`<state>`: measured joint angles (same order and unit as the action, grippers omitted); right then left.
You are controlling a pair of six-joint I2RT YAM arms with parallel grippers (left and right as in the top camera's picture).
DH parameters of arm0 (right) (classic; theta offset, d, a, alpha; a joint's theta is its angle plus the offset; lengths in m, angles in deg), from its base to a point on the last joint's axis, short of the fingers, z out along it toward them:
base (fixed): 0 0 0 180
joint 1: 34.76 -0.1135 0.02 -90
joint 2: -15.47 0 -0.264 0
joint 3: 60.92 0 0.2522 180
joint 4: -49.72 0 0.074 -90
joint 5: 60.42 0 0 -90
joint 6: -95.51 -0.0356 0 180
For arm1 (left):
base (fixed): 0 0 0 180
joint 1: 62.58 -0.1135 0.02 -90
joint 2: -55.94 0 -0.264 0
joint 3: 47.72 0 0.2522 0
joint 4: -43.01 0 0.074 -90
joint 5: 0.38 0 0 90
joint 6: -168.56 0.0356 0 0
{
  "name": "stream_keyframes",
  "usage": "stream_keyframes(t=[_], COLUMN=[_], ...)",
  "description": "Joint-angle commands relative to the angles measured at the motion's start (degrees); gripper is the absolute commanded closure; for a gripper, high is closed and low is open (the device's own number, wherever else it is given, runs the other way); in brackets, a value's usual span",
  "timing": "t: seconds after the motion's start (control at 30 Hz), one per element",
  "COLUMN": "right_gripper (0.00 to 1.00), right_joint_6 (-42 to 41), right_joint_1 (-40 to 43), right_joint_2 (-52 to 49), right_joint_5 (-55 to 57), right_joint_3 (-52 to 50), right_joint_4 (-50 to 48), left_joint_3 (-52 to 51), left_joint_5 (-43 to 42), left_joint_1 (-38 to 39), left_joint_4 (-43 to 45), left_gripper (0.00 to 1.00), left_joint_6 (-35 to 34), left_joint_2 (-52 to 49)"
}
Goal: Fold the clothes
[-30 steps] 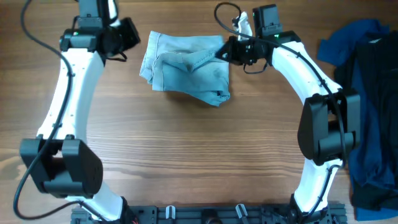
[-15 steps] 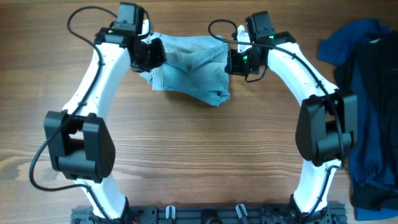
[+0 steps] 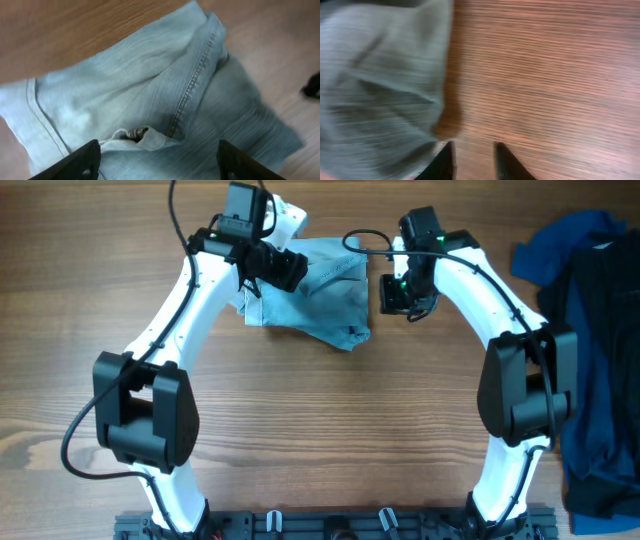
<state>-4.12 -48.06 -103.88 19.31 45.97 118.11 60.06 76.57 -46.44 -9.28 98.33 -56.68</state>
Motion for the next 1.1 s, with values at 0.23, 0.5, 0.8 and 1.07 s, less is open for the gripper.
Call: stream_keyframes(t=[0.23, 0.5, 0.8, 1.07], right_gripper=[0.41, 0.00, 0.00, 0.00], right_joint_6=[-3.02, -2.40, -2.38, -2.36], right_joint_1=[8.39, 12.90, 13.11, 13.11], right_joint_2=[1.38, 1.38, 1.38, 1.38], right_joint_5=[4.09, 4.07, 4.28, 4.28], right_joint_3=[0.17, 0.17, 0.17, 0.17], right_joint_4=[0.94, 1.25, -2.51, -12.39], left_joint_3=[0.07, 0.07, 0.07, 0.07], left_joint_5=[8.70, 8.72, 12.98, 13.42], left_joint_1=[5.97, 8.90, 11.13, 12.87], left_joint_4=[5.73, 10.10, 22.47, 27.93], left_gripper=[0.25, 0.33, 0.32, 0.34], left_joint_6=[14.36, 14.27, 8.44, 8.07], left_joint_2=[-0.83, -3.93, -10.19, -13.14])
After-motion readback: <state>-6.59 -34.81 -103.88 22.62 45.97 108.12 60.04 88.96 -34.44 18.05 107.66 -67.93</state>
